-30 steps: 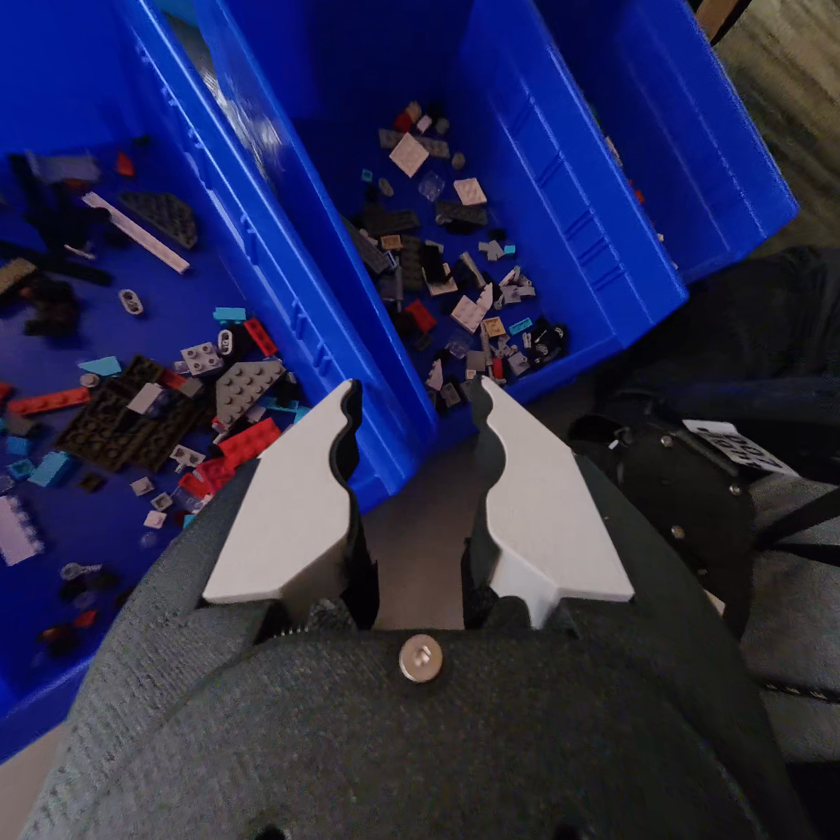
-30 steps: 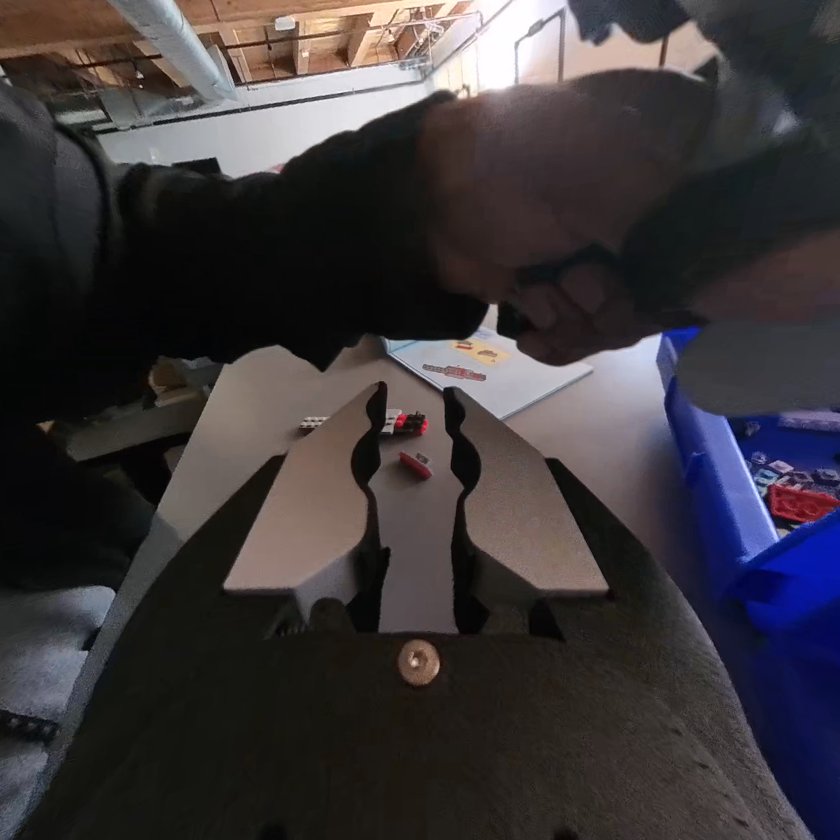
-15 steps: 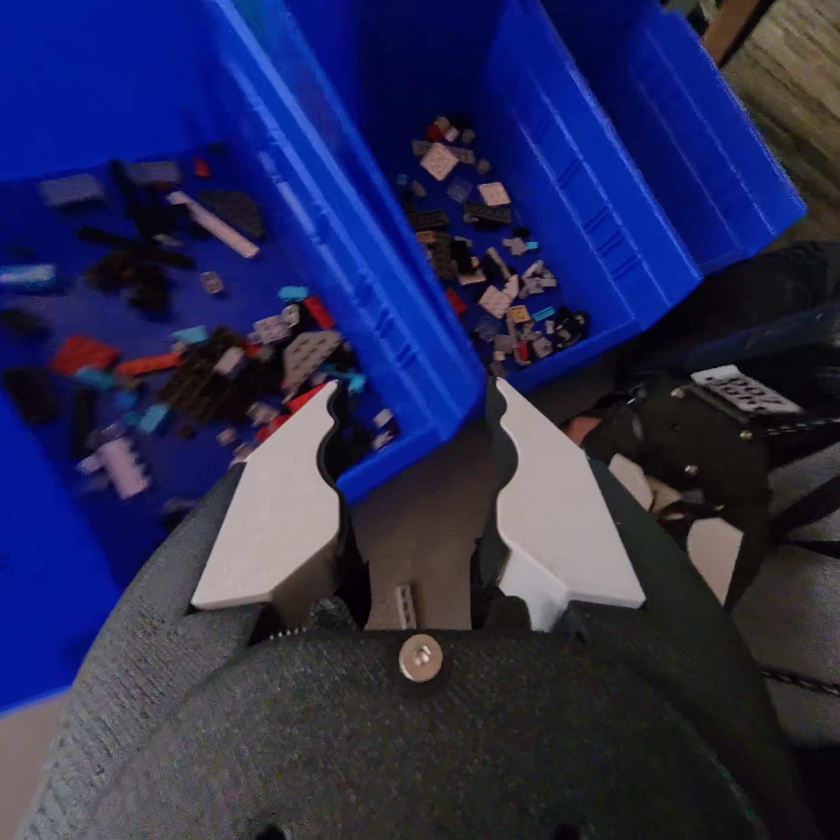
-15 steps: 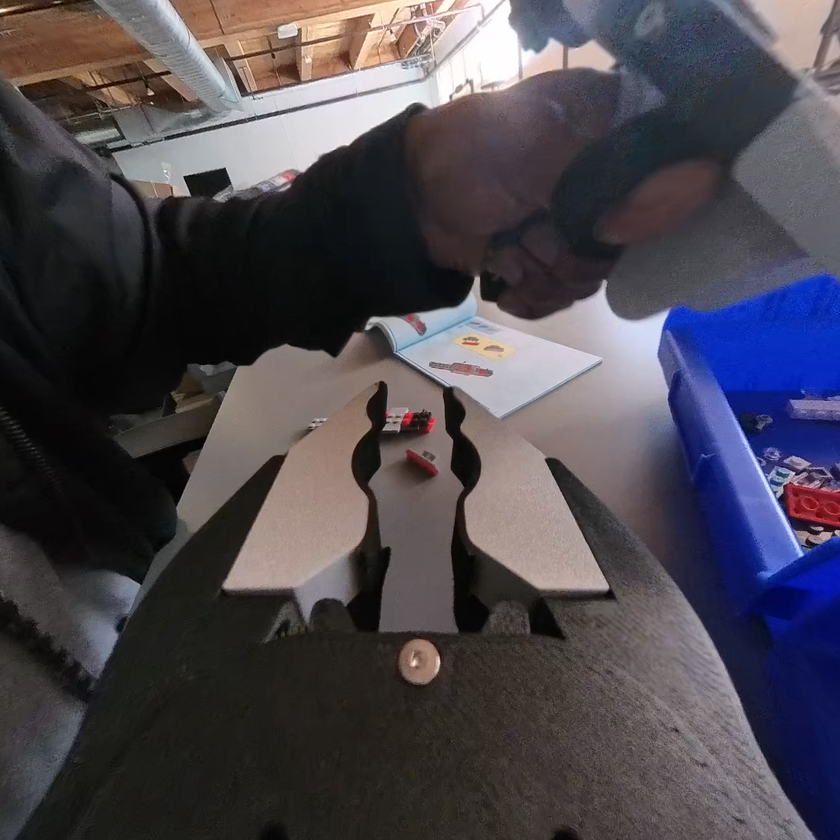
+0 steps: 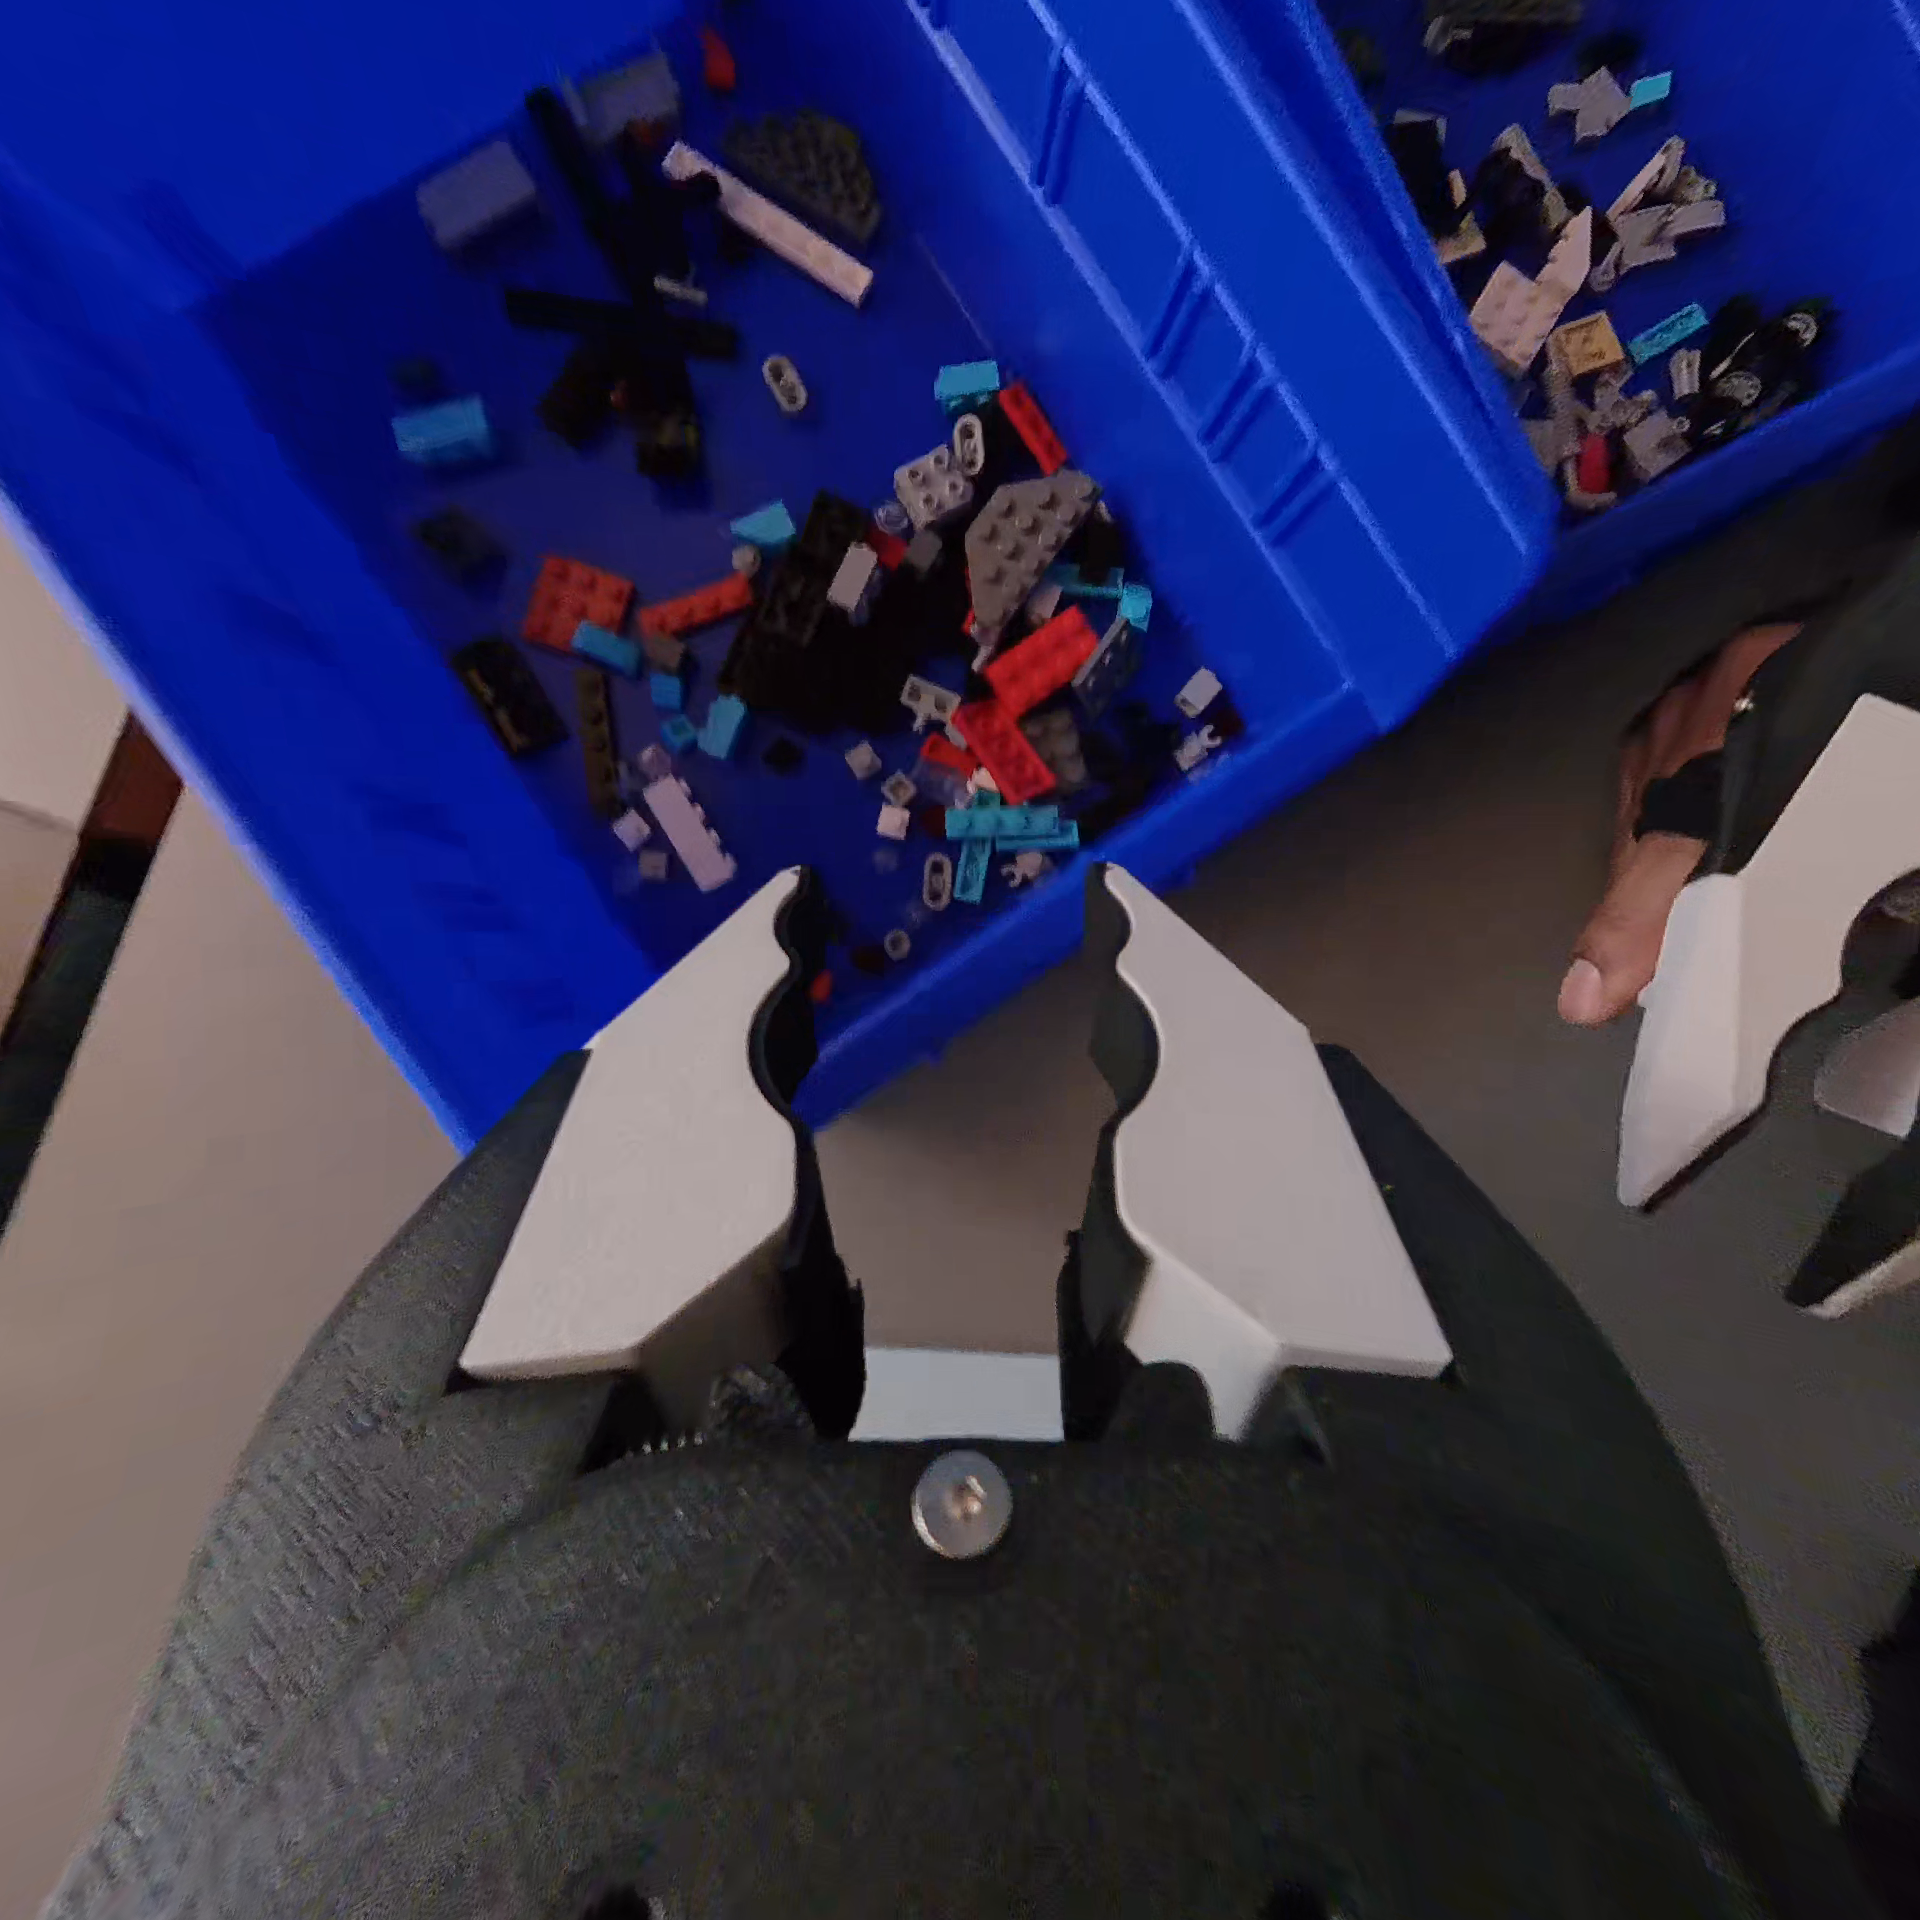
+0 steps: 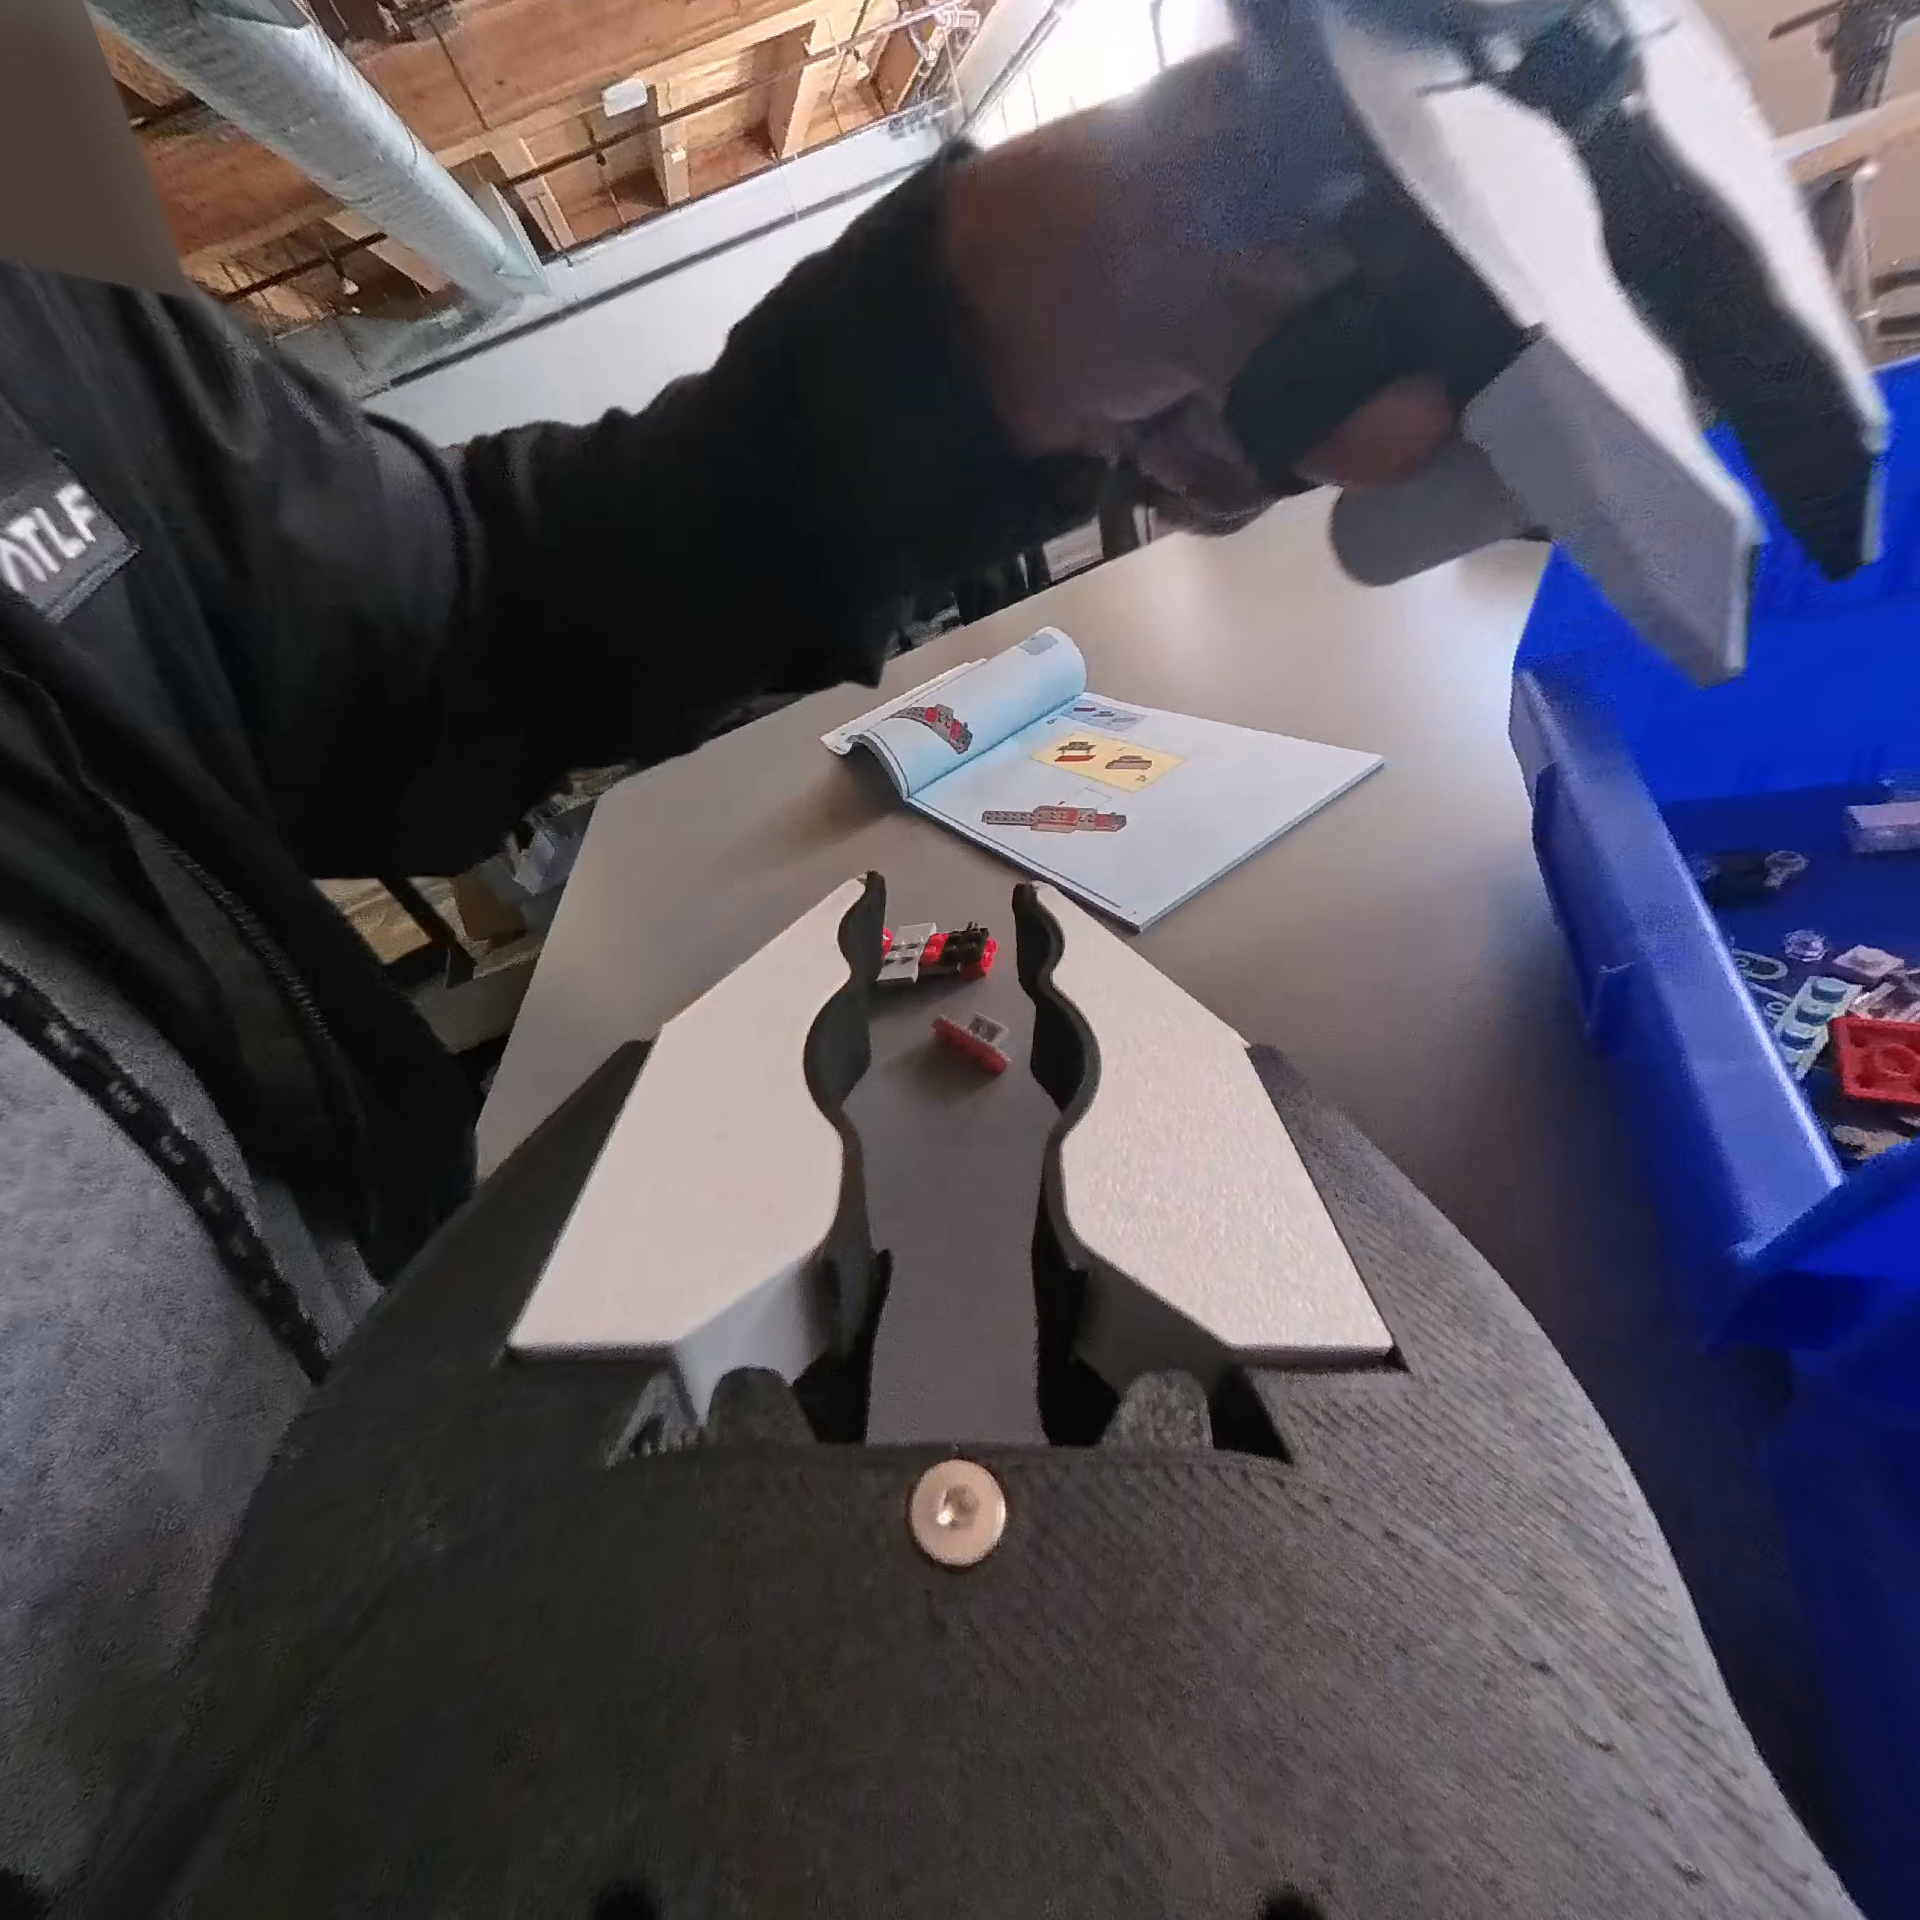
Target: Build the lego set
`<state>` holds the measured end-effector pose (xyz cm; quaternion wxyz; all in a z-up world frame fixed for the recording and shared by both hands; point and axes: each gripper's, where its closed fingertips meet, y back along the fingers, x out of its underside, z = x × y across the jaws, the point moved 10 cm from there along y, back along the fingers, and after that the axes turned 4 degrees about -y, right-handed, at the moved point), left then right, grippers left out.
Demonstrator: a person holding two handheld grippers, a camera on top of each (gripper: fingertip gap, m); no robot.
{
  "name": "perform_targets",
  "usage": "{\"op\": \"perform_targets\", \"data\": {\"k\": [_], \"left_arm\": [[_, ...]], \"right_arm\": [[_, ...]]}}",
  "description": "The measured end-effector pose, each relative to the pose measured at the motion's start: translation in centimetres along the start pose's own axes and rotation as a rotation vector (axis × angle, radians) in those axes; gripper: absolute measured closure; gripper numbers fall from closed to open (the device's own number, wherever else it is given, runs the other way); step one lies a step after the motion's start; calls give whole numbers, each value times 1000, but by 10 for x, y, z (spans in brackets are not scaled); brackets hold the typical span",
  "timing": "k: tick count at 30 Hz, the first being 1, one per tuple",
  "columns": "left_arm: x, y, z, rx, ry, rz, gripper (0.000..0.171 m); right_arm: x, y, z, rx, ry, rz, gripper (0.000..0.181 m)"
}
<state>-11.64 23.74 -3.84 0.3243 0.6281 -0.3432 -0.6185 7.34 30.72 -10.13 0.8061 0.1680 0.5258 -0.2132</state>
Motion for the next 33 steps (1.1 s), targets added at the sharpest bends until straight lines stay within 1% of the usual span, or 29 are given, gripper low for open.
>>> {"op": "perform_targets", "data": {"k": [4, 8, 12, 17, 18, 19, 21, 25, 28, 33], "left_arm": [[-28, -24, 9, 45, -96, 38, 125], [-51, -64, 5, 119, -188, 92, 128], [-60, -94, -1, 165, -246, 143, 135], [-57, -117, 2, 157, -253, 209, 143], [-58, -117, 2, 170, -241, 191, 148], [-57, -117, 3, 170, -228, 193, 148], [-56, -114, 6, 147, -207, 192, 149], [-54, -101, 17, 113, -85, 120, 149], [-49, -87, 24, 64, -34, 95, 149], [-34, -76, 30, 16, -4, 123, 149]], "right_arm": [[0, 0, 0, 0, -1, -4, 154], [0, 1, 1, -4, 2, -8, 154], [1, 2, 1, -11, -12, -9, 154], [1, 2, 1, -13, -10, -4, 154], [1, 2, 1, -13, -11, -5, 154], [1, 2, 1, -13, -12, -6, 154], [1, 2, 1, -13, -14, -5, 154], [1, 2, 0, -13, -17, -5, 154], [1, 2, 0, -13, -24, -5, 154], [1, 0, -2, -11, -38, 5, 154]]}}
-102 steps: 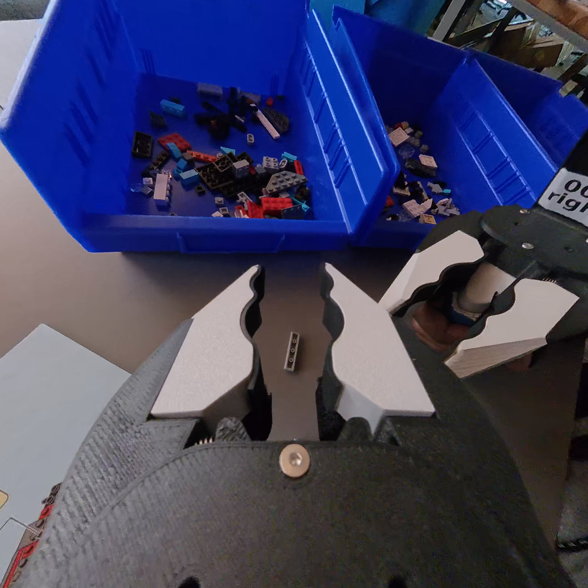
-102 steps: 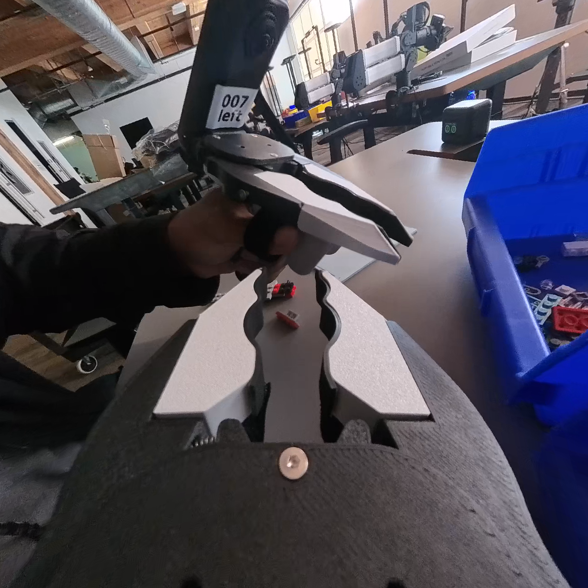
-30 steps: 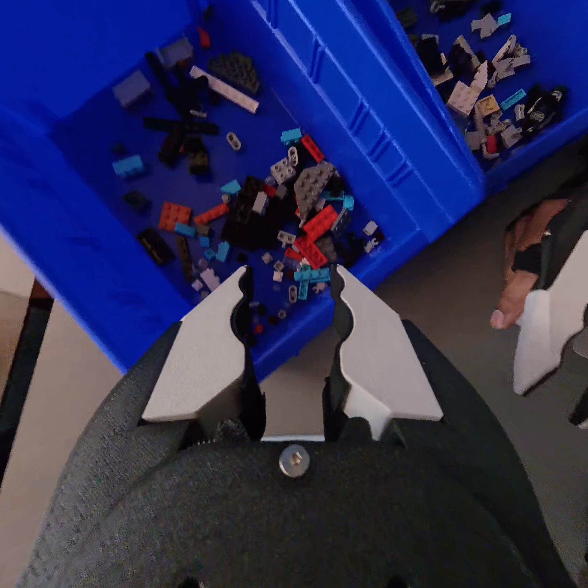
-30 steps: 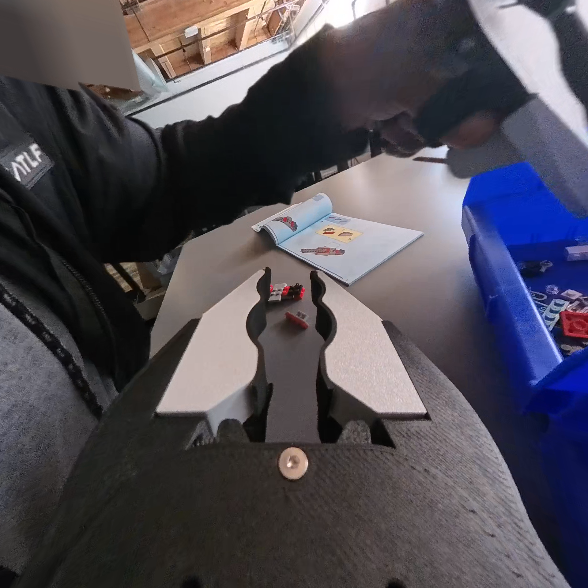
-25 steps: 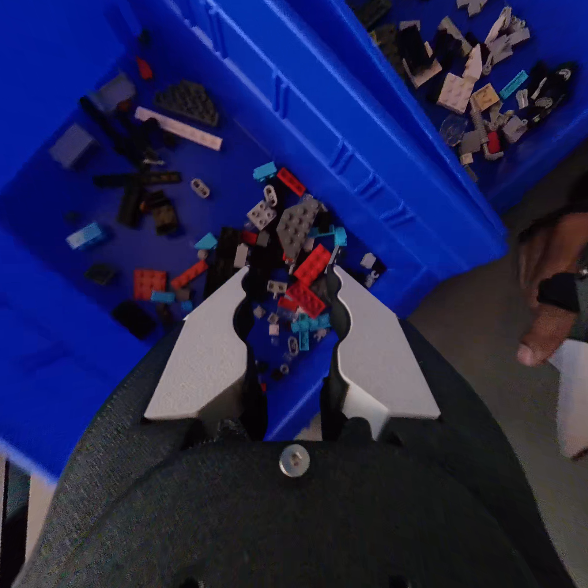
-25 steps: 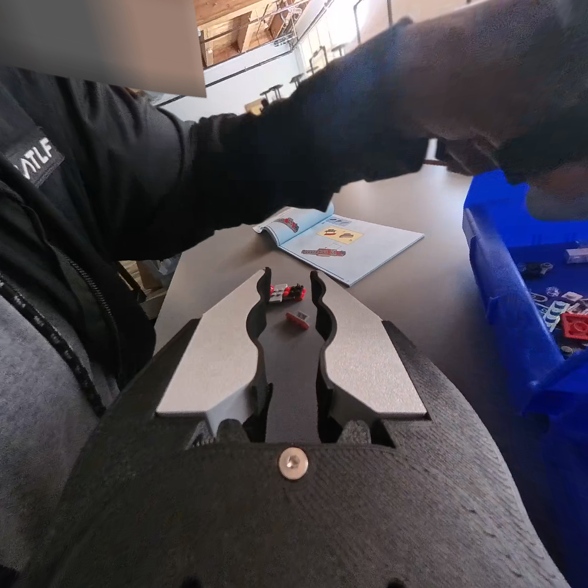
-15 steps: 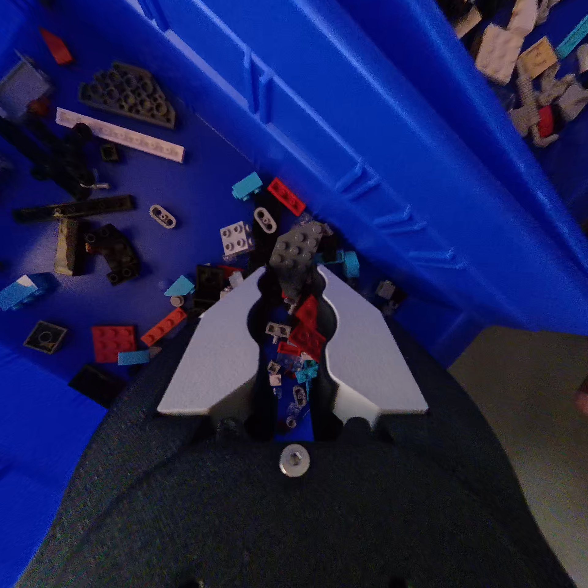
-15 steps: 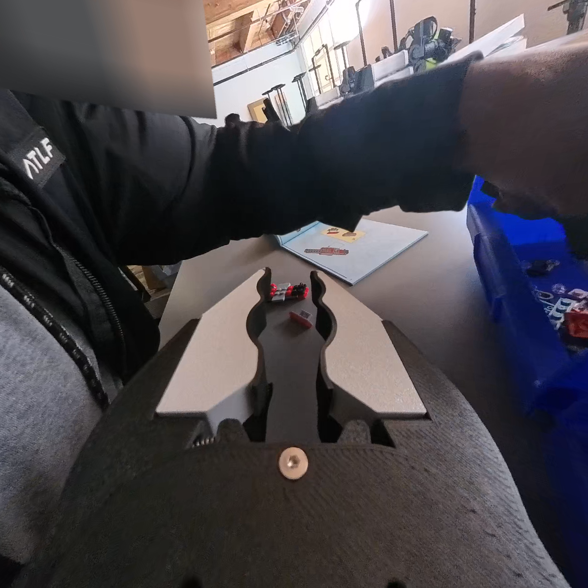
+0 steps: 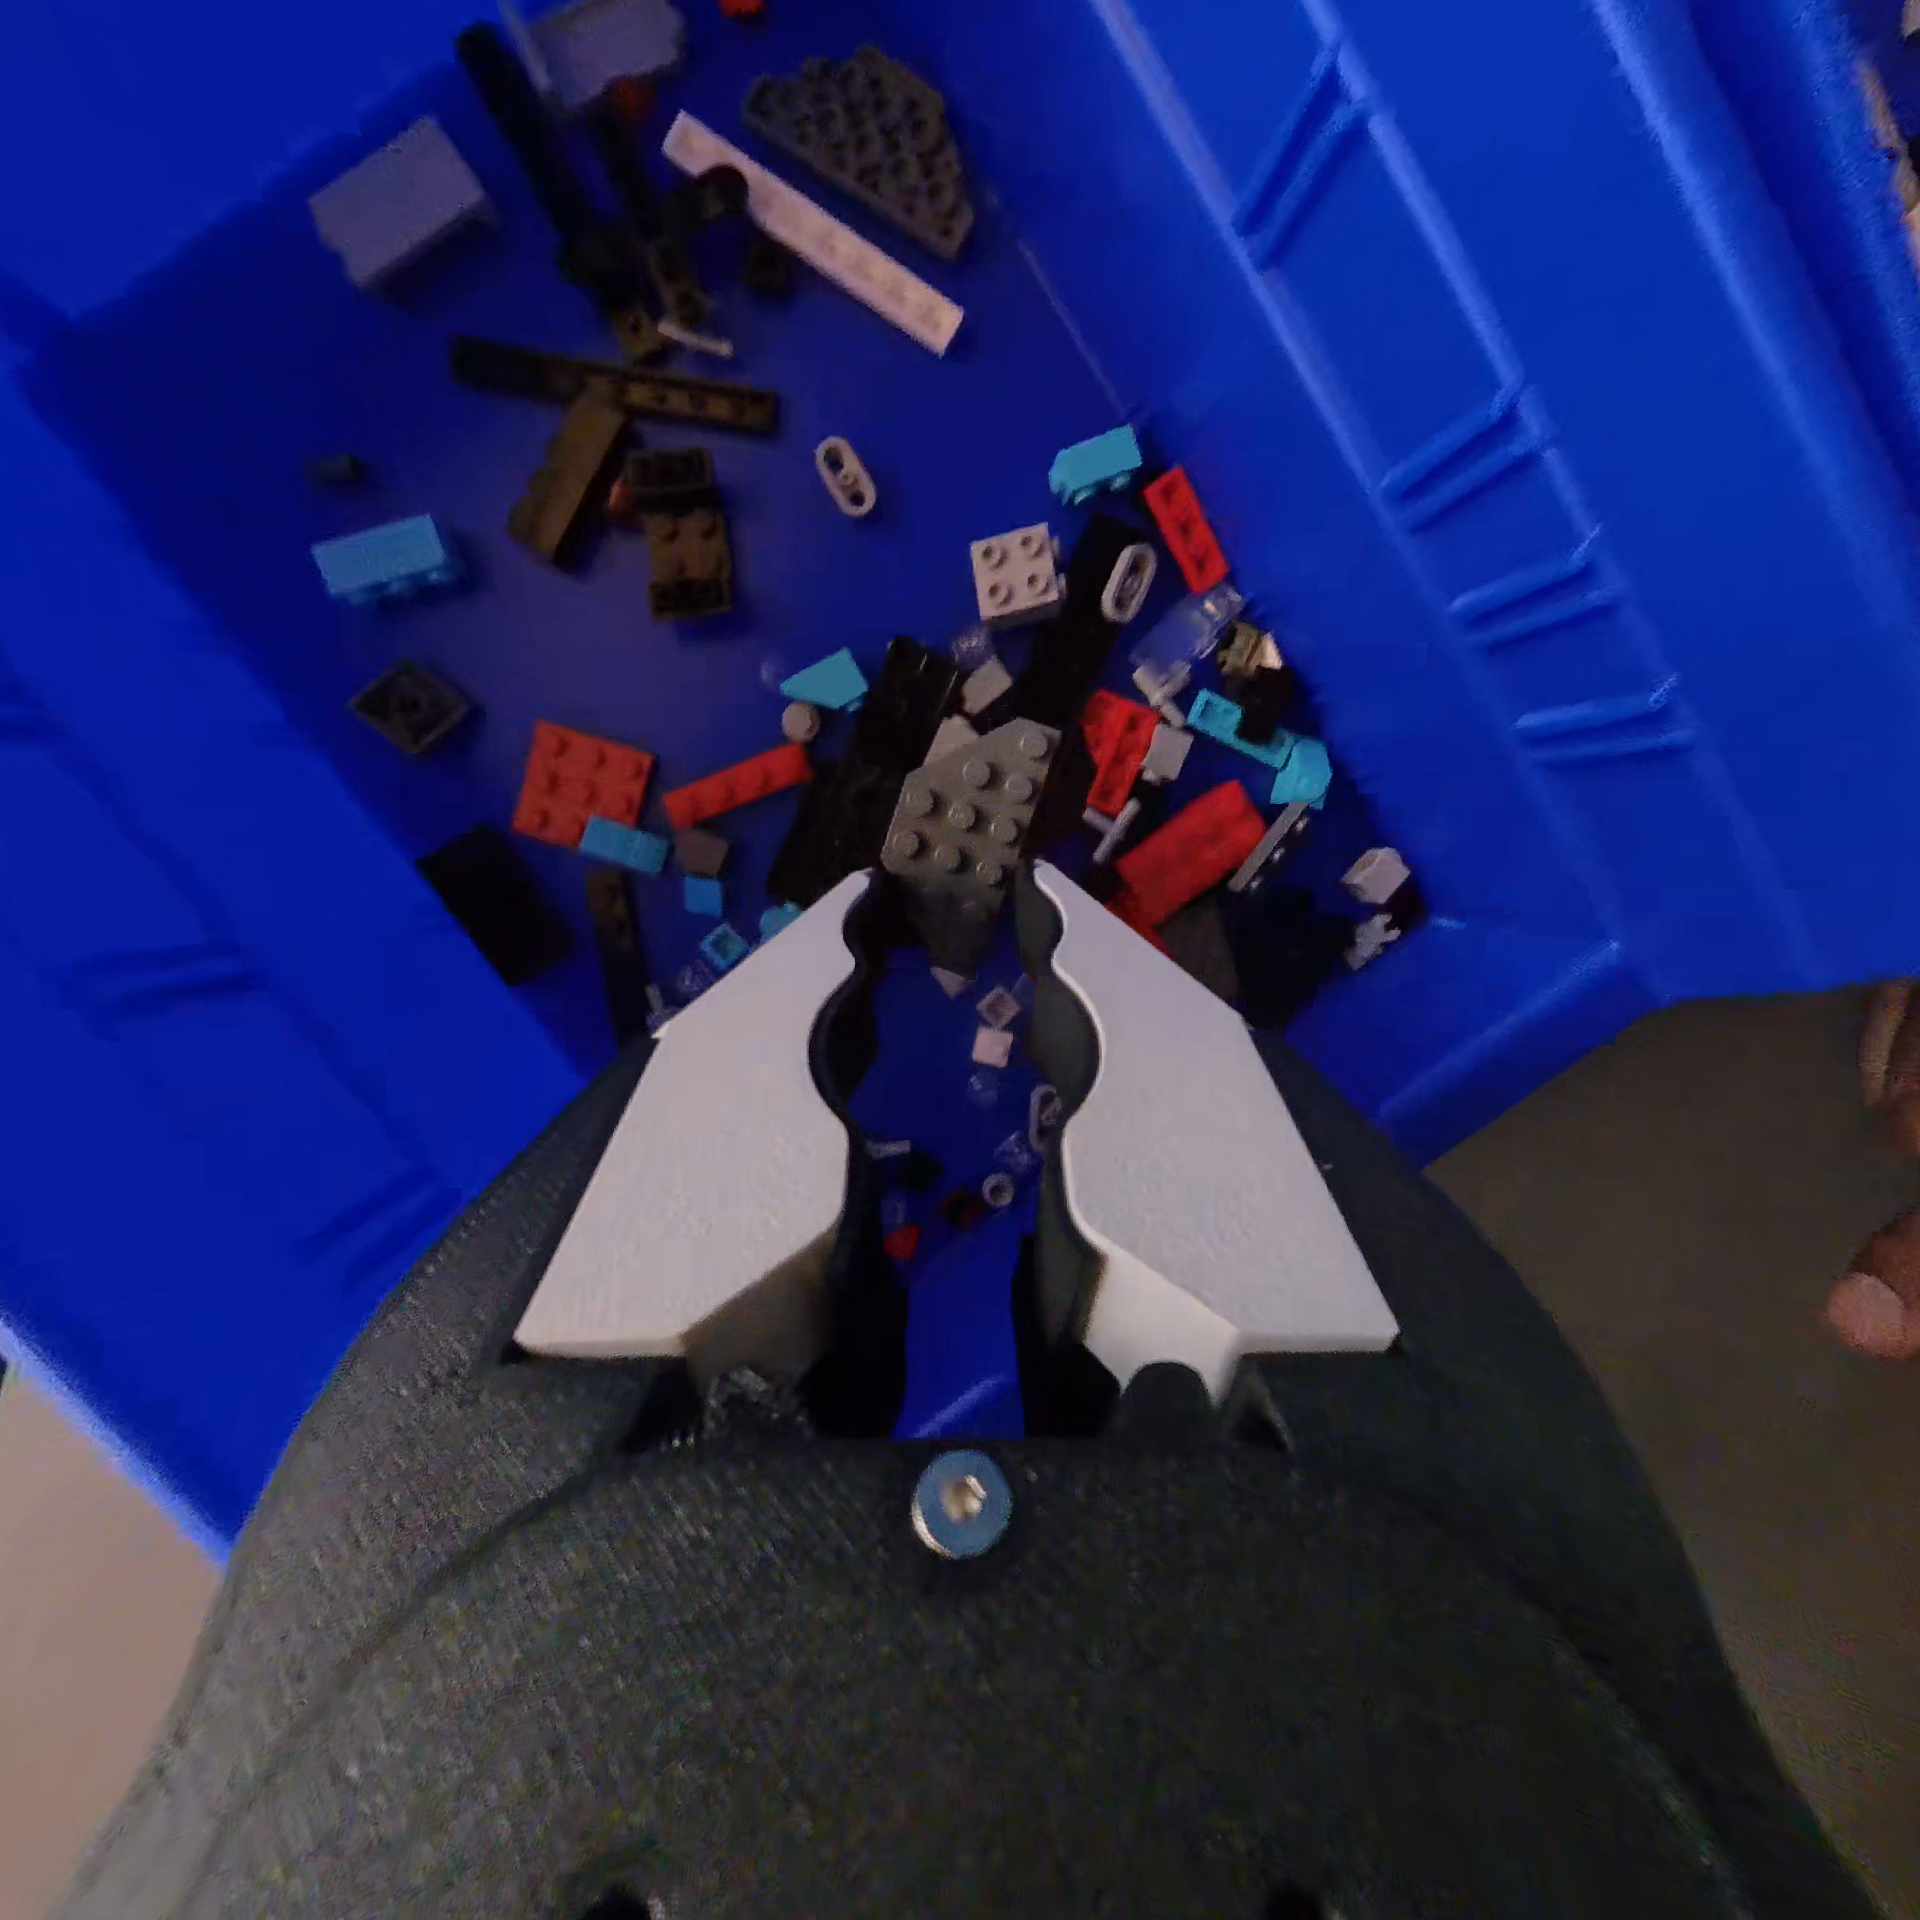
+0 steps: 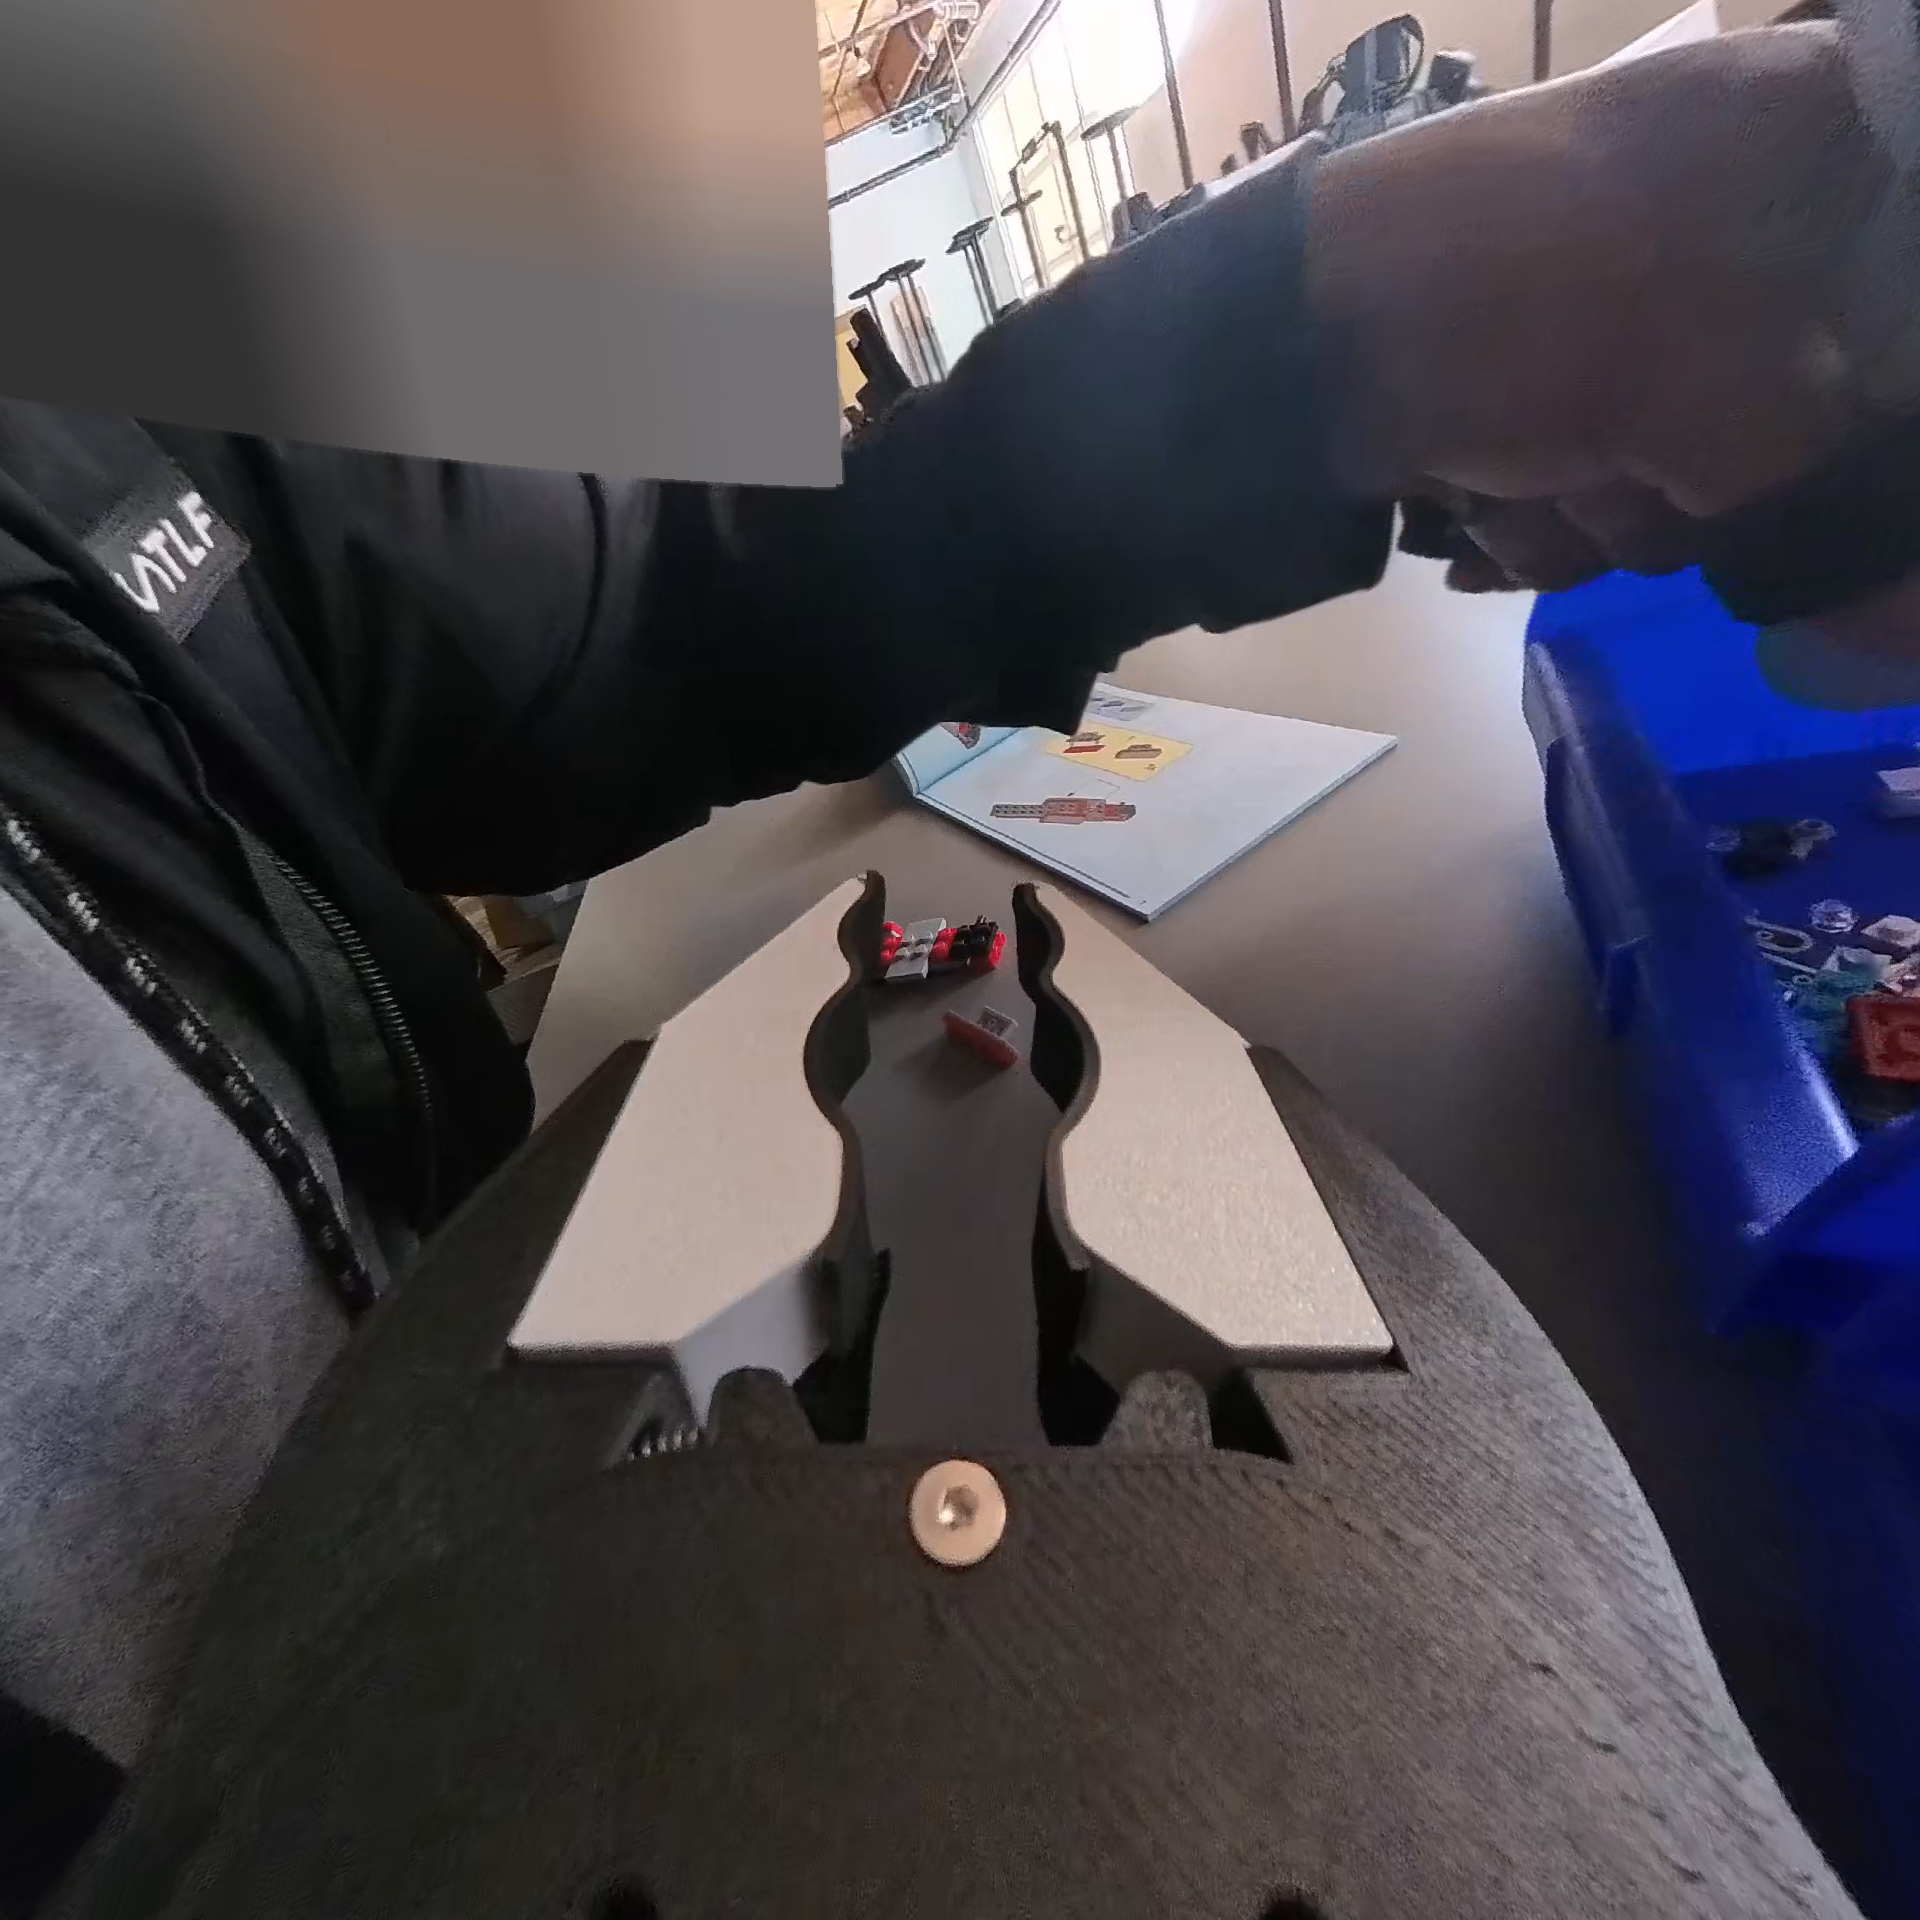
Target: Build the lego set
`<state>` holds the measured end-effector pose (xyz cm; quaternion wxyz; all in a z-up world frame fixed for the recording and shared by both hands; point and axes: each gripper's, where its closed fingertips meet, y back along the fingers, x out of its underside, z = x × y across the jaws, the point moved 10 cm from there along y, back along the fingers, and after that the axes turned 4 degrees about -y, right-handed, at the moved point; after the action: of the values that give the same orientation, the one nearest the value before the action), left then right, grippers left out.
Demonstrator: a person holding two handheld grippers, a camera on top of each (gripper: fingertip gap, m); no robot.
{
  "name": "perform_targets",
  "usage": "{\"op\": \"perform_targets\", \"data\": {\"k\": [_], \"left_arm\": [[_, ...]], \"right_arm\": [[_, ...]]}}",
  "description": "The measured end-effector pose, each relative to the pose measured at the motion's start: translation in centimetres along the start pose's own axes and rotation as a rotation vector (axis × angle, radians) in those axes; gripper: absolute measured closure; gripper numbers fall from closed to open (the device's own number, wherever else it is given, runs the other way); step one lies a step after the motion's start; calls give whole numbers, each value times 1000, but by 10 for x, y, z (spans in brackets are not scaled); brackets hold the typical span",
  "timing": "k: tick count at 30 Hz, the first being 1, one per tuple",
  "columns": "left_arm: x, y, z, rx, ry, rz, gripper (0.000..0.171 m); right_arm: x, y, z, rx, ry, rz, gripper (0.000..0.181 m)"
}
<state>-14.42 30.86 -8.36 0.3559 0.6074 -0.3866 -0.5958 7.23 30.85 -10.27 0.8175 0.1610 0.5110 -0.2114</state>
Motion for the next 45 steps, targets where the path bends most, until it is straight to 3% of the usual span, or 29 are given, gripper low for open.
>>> {"op": "perform_targets", "data": {"k": [8, 13, 23, 35, 45], "left_arm": [[13, 7, -5, -20, -1, 61, 140], [14, 18, -10, 5, 29, -16, 132], [26, 43, -13, 38, 121, -159, 132], [45, 52, -31, 70, 129, -182, 131], [41, 59, -44, 68, 125, -188, 132]], "right_arm": [[0, 1, 0, 0, 1, -9, 154], [0, 1, 0, 0, 2, -10, 154], [-1, 1, 0, 1, 2, -12, 154], [0, 1, 2, -3, 17, -3, 154], [2, 1, 5, -12, 21, -2, 154]]}}
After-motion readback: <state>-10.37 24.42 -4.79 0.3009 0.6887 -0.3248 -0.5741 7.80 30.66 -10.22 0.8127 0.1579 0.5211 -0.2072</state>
